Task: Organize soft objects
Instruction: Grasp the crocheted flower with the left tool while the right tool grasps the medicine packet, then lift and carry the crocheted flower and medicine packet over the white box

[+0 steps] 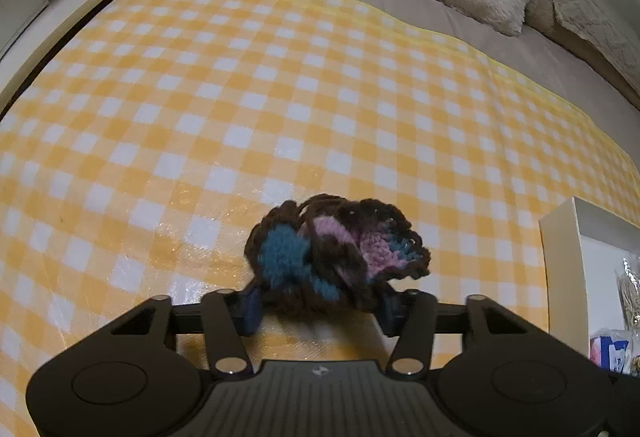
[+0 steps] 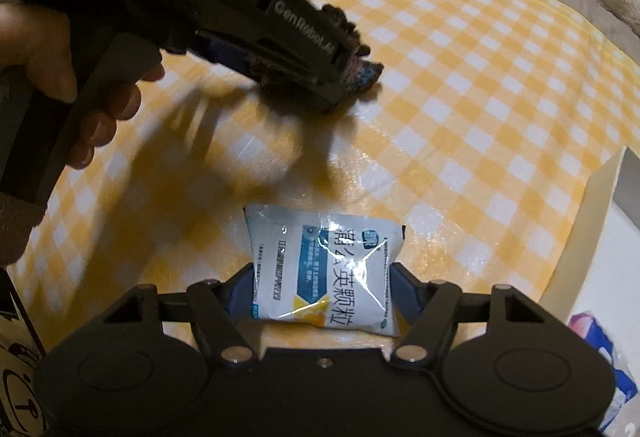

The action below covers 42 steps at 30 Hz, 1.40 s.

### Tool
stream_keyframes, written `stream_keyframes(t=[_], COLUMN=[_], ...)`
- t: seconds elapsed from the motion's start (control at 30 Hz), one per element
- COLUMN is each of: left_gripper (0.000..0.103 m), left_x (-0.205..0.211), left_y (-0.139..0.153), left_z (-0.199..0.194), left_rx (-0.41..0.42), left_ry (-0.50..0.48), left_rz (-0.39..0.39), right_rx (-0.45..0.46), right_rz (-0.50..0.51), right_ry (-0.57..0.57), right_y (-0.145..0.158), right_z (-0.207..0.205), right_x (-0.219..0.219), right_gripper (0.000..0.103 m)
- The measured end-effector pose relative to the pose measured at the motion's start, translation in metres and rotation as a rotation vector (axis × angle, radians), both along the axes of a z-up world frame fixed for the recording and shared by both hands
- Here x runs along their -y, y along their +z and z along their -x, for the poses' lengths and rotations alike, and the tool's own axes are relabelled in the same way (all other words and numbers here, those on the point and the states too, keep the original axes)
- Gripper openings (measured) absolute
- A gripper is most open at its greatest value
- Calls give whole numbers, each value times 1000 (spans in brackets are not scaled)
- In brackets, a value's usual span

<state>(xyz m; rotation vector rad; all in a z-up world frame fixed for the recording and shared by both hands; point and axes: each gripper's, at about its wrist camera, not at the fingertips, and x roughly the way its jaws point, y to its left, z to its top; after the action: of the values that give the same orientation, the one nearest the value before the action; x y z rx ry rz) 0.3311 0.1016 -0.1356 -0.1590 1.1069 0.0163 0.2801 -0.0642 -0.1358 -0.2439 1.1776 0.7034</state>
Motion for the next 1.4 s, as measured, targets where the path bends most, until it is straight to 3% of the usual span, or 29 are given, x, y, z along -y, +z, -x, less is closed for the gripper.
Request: stream_keyframes(t=[0.2, 0.23, 0.27, 0.33, 0.4, 0.43, 0.47, 0.53, 0.57, 0.67, 0.83, 0.93, 1.0, 1.07, 1.17, 1.27, 1.4], left_gripper=[32, 11, 6, 6, 11, 25, 45, 70, 77, 79, 85, 85, 79, 55, 40, 31, 29], left_x=[6, 5, 5, 5, 4, 3, 2, 1, 1, 2, 4, 11, 16, 23, 27, 23, 22], left_y=[16, 20, 23, 29, 30, 29, 28, 24, 21, 14, 4, -3, -9, -14, -12, -9, 8], left_z=[5, 7, 9, 14, 17, 18, 19, 19, 20, 13, -3, -15, -20, -23, -23, -19, -8], left_rx=[48, 62, 72, 92, 99, 95, 85, 87, 92, 85, 86, 78, 61, 28, 29, 27, 75], left_ry=[0, -2, -2, 6, 7, 14, 28, 55, 60, 76, 161, 187, 186, 176, 140, 141, 117], left_rz=[-12, -9, 1, 7, 29, 43, 47, 46, 48, 71, 174, 168, 141, 79, 29, 51, 50], right_rx=[55, 66, 78, 101, 114, 118, 122, 127, 129, 134, 133, 136, 135, 133, 134, 139, 159], right_rz=[-39, -45, -52, -76, -94, -101, -105, -113, -118, -128, -138, -135, -129, -126, -125, -125, -129], right_ry=[-54, -62, -72, -92, -107, -112, -118, -122, -122, -120, -122, -137, -148, -157, -168, -177, -204], right_y=[18, 21, 24, 33, 41, 44, 47, 49, 52, 53, 53, 52, 49, 48, 47, 48, 52], right_z=[2, 2, 3, 3, 5, 6, 8, 9, 9, 11, 11, 6, 2, -1, -4, -6, -5], right_x=[17, 20, 23, 30, 32, 35, 37, 39, 39, 40, 44, 49, 52, 55, 60, 65, 70], right_gripper=[69, 69, 69, 69, 69, 69, 69, 69, 69, 69, 69, 69, 69, 69, 69, 69, 69])
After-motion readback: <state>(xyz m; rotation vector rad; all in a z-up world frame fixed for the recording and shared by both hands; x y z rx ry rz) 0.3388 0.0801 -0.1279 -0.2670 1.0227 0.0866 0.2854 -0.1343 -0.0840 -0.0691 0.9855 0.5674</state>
